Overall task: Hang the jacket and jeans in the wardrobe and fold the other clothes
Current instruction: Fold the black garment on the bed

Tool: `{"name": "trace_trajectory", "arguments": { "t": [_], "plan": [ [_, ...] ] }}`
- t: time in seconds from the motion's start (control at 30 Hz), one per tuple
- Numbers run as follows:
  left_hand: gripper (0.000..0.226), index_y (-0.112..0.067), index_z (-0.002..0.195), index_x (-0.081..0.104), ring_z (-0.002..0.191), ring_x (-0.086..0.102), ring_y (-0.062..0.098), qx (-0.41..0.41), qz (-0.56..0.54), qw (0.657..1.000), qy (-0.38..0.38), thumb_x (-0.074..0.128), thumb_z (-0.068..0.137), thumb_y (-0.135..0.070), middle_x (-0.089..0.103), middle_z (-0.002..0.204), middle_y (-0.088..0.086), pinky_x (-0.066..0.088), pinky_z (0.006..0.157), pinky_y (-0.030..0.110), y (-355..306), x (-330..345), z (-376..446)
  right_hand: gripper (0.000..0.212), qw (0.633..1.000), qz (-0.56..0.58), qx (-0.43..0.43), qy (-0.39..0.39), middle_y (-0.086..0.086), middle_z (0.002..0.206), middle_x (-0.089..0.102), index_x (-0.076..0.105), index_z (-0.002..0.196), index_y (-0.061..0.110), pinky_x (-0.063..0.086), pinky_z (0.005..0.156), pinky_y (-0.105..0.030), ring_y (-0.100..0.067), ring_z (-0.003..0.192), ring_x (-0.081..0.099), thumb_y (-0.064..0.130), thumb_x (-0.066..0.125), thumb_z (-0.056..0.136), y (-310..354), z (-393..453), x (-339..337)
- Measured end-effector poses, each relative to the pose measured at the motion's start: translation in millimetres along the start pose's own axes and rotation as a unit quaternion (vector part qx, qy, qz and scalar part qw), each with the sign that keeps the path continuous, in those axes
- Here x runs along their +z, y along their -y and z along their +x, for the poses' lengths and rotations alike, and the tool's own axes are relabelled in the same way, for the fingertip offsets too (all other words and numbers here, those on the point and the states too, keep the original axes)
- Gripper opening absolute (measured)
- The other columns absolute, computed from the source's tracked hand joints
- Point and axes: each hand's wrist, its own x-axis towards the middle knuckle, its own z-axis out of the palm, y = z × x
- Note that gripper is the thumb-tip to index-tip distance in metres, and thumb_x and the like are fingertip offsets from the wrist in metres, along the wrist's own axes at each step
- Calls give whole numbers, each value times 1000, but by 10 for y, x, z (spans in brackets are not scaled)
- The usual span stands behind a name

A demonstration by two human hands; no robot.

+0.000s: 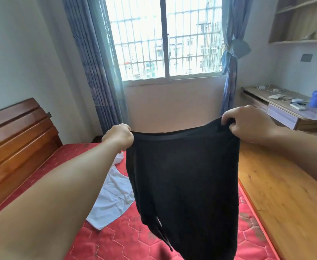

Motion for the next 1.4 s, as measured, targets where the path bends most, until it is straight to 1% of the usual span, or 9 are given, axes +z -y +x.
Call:
{"name": "trace_trajectory", "arguments": {
  "t": [0.2,0.33,0.4,0.53,0.7,0.87,1.13,1.23,1.4],
  "plan": [
    [39,-10,110,59,71,70,30,-50,-275,958,58,26,91,-7,72,90,18,55,61,32,-204,-156,129,16,986,-36,115,113,2,87,63,52,77,28,51,69,-35,-24,81,60,13,58,73,-129,68,-10],
    [32,-9,87,68,74,57,30,33,-217,975,27,37,83,-5,62,78,11,46,61,28,-184,-266,246,18,978,43,167,118,-2,74,66,68,73,19,57,63,-34,-24,66,64,10,54,77,-172,141,-108],
    [25,-9,69,55,69,48,25,49,-204,977,43,40,89,-8,51,70,8,40,55,26,-190,-309,297,25,970,84,180,143,-8,67,62,71,71,9,56,60,-35,-28,65,62,4,48,78,-171,167,-160],
    [25,-8,89,61,68,54,26,42,-206,967,141,37,93,-16,55,79,13,50,63,30,-205,-312,349,31,935,165,248,194,-11,58,63,67,78,2,56,55,-32,-23,53,65,-1,37,84,-86,211,-149],
    [34,-11,72,54,75,56,27,81,1,987,137,33,93,-27,59,82,9,45,68,33,-129,-165,424,20,896,216,319,222,-8,50,58,57,74,6,52,57,-31,-23,46,57,7,42,88,-12,230,-66],
    [36,-7,73,61,51,59,25,-3,-132,972,193,35,92,-23,61,54,6,47,51,26,-172,-63,414,21,874,245,340,246,-4,53,59,58,74,8,52,65,-31,-21,52,57,11,45,91,-39,171,-62],
    [29,-15,62,49,42,51,16,-90,-496,819,274,35,88,-16,53,50,0,45,50,20,-632,-71,374,20,712,569,368,183,-2,65,66,53,75,14,57,55,-23,-11,52,66,10,41,90,302,329,72],
    [24,-13,74,52,45,58,20,-60,-523,804,277,35,90,-18,60,59,6,53,51,24,-830,-83,297,18,679,625,343,171,-6,71,66,53,78,11,57,49,-23,-14,55,69,9,41,92,516,345,89],
    [19,-13,90,59,58,63,20,16,-492,829,267,44,96,-23,65,75,7,53,61,26,-1037,-45,123,15,657,665,323,145,-9,67,62,50,79,7,59,53,-23,-18,62,70,5,44,93,766,364,72]
  ]
}}
